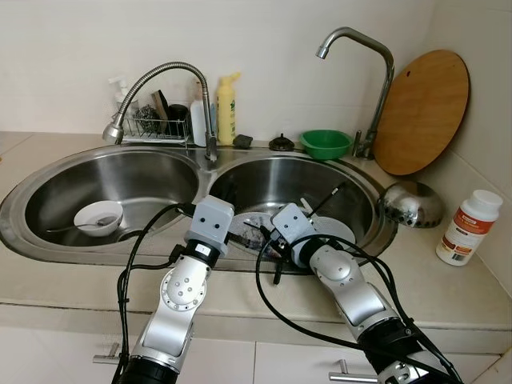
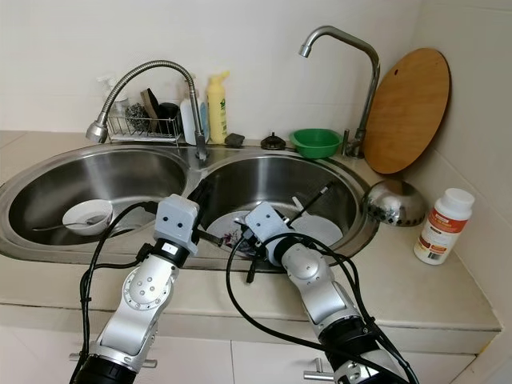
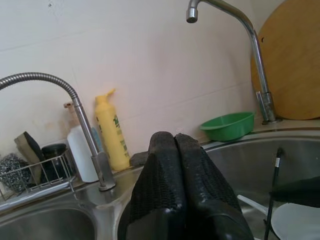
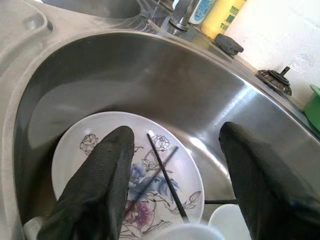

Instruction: Kitchen organization

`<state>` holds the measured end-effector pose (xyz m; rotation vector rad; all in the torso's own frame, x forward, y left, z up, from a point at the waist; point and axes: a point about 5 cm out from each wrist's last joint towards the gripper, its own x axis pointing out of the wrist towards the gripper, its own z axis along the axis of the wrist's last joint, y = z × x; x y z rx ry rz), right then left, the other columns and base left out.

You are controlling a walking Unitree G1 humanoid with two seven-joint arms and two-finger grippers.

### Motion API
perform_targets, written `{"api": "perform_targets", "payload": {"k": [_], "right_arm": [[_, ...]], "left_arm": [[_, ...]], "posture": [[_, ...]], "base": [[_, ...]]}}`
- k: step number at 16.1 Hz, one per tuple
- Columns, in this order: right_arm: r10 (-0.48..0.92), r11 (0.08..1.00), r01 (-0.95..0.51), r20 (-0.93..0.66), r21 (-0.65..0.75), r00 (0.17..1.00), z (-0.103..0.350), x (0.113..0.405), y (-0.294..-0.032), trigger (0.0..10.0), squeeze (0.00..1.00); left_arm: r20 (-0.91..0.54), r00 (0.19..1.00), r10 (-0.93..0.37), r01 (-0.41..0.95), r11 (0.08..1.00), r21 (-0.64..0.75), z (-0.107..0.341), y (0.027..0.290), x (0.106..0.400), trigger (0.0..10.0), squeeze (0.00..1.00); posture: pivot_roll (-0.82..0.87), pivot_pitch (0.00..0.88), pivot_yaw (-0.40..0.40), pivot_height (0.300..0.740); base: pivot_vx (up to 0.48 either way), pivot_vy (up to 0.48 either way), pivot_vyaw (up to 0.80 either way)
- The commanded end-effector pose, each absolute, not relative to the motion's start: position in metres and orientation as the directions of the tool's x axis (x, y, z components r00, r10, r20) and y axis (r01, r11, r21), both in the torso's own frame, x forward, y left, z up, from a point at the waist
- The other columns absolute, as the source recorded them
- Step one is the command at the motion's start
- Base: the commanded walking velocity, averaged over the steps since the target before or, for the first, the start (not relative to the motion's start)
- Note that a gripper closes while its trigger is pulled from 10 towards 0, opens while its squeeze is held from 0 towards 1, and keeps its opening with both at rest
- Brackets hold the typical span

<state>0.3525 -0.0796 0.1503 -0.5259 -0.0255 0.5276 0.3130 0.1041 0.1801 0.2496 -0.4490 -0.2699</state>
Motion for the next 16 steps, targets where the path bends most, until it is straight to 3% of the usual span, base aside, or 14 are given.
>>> {"api": "perform_targets", "payload": {"k": [1, 6, 8, 12, 16], "right_arm": [[0.481, 0.717, -0.536, -0.239, -0.446, 0.843, 0.120, 0.343, -0.081, 10.0, 0.00], [0.393, 0.877, -0.363, 0.035, -0.315, 0.919, 0.154, 0.345, -0.084, 10.0, 0.00], [0.333, 0.932, -0.280, 0.236, -0.229, 0.913, 0.178, 0.337, -0.086, 10.0, 0.00], [0.281, 0.957, -0.231, 0.371, -0.173, 0.885, 0.199, 0.332, -0.091, 10.0, 0.00], [0.278, 0.959, -0.232, 0.394, -0.160, 0.876, 0.201, 0.329, -0.088, 10.0, 0.00]], "left_arm": [[0.372, 0.875, -0.311, 0.202, 0.931, 0.303, 0.176, 0.105, 0.313, 10.0, 0.00], [0.389, 0.866, -0.316, 0.226, 0.939, 0.259, 0.177, 0.102, 0.310, 10.0, 0.00], [0.400, 0.863, -0.309, 0.214, 0.940, 0.264, 0.180, 0.105, 0.313, 10.0, 0.00], [0.404, 0.860, -0.310, 0.213, 0.940, 0.268, 0.180, 0.106, 0.312, 10.0, 0.00], [0.407, 0.858, -0.313, 0.216, 0.939, 0.267, 0.180, 0.105, 0.312, 10.0, 0.00]], "posture": [[0.06, 0.000, -0.017, 0.740], [0.06, 0.000, -0.018, 0.740], [0.06, 0.000, -0.017, 0.740], [0.06, 0.000, -0.013, 0.740], [0.06, 0.000, -0.015, 0.740]], "base": [[0.000, 0.000, 0.00], [0.000, 0.000, 0.00], [0.000, 0.480, 0.00], [0.000, 0.480, 0.00], [0.000, 0.480, 0.00]]}}
